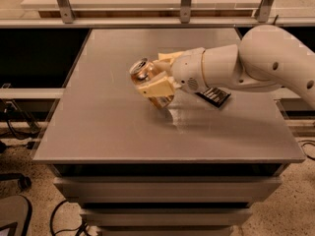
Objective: Place orange can upright
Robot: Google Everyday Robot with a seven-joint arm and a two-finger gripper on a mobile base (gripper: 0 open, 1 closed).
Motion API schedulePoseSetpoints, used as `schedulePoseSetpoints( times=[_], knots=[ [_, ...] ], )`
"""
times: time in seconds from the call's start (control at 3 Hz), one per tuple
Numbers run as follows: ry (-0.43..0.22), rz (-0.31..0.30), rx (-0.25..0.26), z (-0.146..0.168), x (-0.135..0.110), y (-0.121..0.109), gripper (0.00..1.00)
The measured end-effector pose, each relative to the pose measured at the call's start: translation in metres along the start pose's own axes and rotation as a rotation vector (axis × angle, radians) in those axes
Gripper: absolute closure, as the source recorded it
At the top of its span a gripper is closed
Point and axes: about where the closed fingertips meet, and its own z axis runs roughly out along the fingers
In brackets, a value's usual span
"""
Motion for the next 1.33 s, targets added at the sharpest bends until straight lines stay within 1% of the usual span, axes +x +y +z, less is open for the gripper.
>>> schedulePoseSetpoints(
  times=[0.33, 0.67, 1.0, 1.33],
  knots=[
    [-0.084, -0.021, 0.003, 0.0, -0.008, 0.0, 1.0],
    [-0.177, -0.049, -0.032, 0.013, -0.021, 0.007, 1.0],
    [-0.252, -0.059, -0.068, 0.027, -0.027, 0.013, 1.0],
    [-0.295, -0.055, -0.091, 0.036, -0.029, 0.019, 1.0]
  ],
)
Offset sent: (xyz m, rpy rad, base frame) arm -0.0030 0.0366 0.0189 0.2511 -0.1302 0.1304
